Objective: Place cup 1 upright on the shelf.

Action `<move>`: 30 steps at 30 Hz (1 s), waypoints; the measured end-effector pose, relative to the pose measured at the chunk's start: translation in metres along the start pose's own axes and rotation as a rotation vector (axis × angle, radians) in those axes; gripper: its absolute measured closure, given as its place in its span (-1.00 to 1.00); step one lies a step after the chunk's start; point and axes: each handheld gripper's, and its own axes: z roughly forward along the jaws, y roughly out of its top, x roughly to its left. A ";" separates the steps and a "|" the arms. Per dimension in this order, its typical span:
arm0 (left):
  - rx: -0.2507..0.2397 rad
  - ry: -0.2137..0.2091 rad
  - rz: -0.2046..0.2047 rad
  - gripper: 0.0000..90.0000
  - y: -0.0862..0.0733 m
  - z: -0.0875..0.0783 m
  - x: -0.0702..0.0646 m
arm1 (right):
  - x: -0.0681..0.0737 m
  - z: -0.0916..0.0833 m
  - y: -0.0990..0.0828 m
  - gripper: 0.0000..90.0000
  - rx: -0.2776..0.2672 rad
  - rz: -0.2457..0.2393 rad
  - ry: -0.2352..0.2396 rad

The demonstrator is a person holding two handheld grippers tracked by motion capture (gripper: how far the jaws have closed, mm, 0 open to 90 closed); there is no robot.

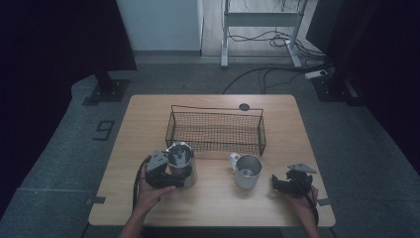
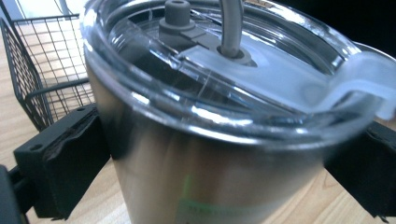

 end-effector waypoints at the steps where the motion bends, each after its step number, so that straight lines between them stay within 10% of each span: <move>1: 0.000 0.005 0.004 -0.99 0.000 0.002 0.000 | 0.000 0.000 0.000 -0.84 0.000 0.000 0.000; 30: -0.032 0.023 0.069 -0.91 -0.002 0.002 0.001 | 0.000 0.000 0.000 -0.83 -0.002 0.003 -0.003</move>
